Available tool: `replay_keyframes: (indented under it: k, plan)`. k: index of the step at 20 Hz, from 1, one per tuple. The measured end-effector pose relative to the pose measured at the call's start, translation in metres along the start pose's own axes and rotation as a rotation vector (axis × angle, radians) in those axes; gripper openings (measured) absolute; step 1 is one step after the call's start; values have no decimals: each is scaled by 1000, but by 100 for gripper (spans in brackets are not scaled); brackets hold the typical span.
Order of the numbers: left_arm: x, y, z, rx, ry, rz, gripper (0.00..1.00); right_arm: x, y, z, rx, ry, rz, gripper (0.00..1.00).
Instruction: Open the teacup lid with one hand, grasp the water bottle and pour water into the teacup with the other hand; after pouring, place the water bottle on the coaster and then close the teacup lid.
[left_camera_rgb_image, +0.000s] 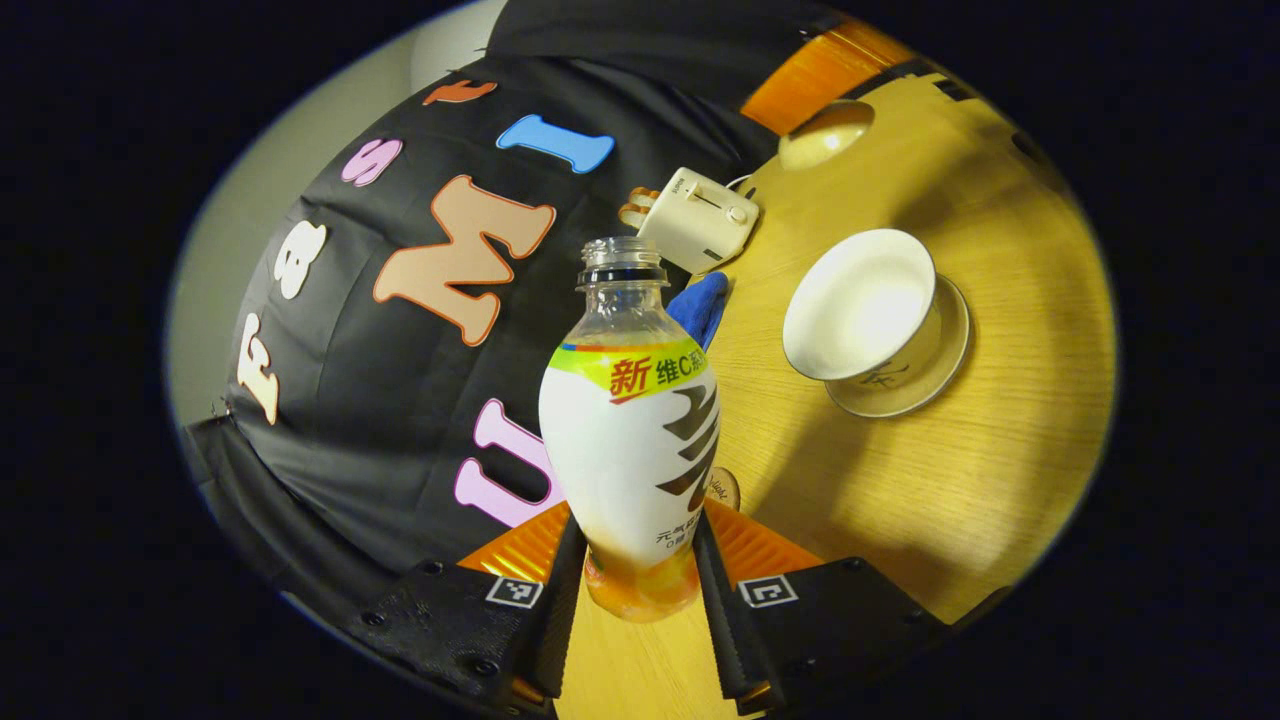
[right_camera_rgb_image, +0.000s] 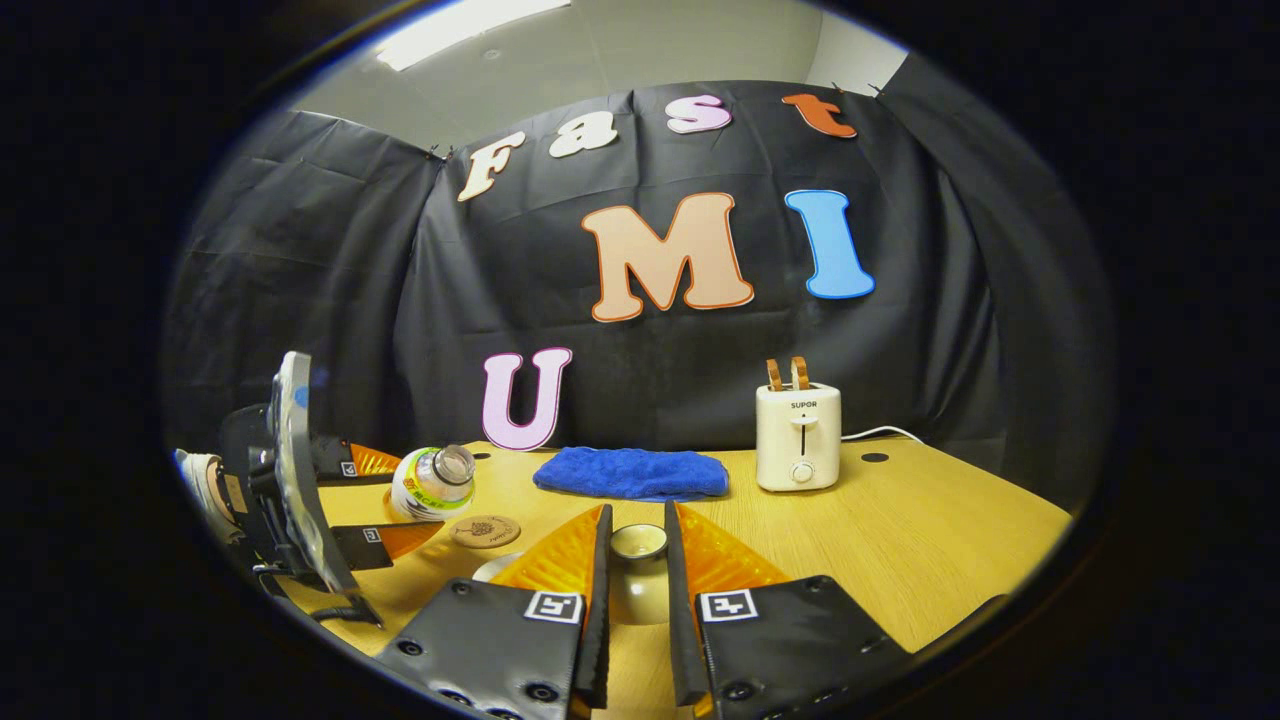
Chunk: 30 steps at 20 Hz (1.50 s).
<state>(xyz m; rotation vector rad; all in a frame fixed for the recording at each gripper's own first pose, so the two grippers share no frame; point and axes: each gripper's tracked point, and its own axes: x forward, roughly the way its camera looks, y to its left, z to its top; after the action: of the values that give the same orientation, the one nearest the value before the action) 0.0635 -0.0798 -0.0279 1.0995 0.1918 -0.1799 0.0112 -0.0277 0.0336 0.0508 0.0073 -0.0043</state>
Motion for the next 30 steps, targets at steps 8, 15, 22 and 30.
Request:
replay_keyframes:
  k: [8,15,22,30]
  plan:
    - [-1,4,-2,206,30,25,56,0,1,0,-2,1,2,29]
    - [-1,7,4,341,34,11,56,-1,-3,2,4,-1,-3,28]
    - [7,12,5,497,57,-3,56,-2,-4,3,9,-5,-4,28]
    - [6,20,5,583,79,-6,56,-3,-2,5,5,-5,4,29]
